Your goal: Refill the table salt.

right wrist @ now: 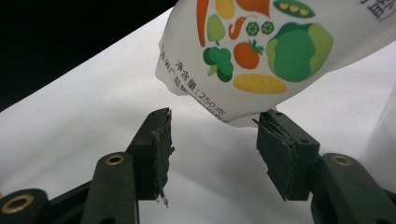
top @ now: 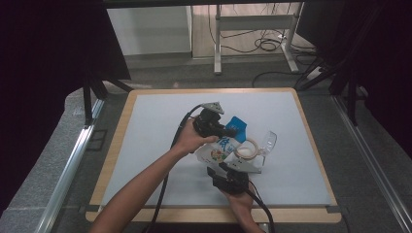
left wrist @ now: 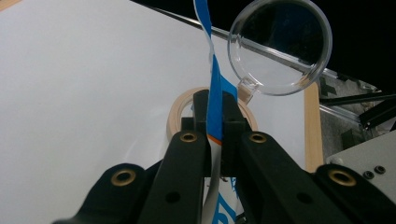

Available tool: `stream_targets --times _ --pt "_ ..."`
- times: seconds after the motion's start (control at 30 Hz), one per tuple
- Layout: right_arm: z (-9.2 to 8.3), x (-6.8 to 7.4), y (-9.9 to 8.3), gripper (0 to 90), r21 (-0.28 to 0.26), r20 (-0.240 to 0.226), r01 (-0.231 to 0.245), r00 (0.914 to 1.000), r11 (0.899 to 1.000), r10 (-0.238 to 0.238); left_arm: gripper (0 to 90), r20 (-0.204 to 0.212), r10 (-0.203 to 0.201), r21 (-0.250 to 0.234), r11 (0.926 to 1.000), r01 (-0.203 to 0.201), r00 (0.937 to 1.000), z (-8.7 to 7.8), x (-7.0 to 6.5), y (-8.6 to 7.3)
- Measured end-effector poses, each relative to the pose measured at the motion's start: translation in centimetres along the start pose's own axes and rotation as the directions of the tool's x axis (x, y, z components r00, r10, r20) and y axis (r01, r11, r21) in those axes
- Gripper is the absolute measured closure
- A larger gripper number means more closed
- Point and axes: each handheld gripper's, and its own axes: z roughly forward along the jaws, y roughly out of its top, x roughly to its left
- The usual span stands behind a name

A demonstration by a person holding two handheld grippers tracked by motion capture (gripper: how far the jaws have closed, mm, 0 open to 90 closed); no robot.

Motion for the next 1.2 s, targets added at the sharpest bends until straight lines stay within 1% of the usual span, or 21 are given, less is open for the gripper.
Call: stream_targets --times 0.53,0.63,0.73,0.9,1.03,1.2 --pt "-0.1 0.3 0.0 45.5 -0.009 -0.007 0.011 0.9999 1.0 -0.011 89.7 -0.01 -0.01 -0.038 0.9992 0.009 0.9999 -1.0 0.2 -0.4" --pt "-0.2 0.3 -0.1 45.5 -0.009 -0.007 0.009 0.9999 1.0 -0.009 89.7 -0.011 -0.015 -0.049 0.9987 0.015 0.9998 -1.2 0.3 -0.6" --pt "-0.2 0.3 -0.1 45.5 -0.009 -0.007 0.009 0.9999 1.0 -0.01 89.7 -0.011 -0.031 -0.064 0.9975 0.03 0.9995 -1.6 0.5 -0.8" --pt "-0.2 0.3 0.0 45.5 -0.01 -0.008 0.008 0.9999 1.0 -0.008 89.7 -0.013 -0.037 -0.075 0.9965 0.036 0.9992 -2.1 0.6 -1.0" --pt "-0.2 0.4 0.0 45.5 -0.008 -0.01 0.007 0.9999 1.0 -0.007 89.7 -0.017 -0.033 -0.08 0.9963 0.032 0.9993 -2.6 0.6 -1.2" --pt "-0.2 0.4 -0.1 45.5 -0.007 -0.011 0.012 0.9999 1.0 -0.012 89.7 -0.024 -0.05 -0.103 0.9936 0.047 0.9985 -3.3 0.9 -1.6"
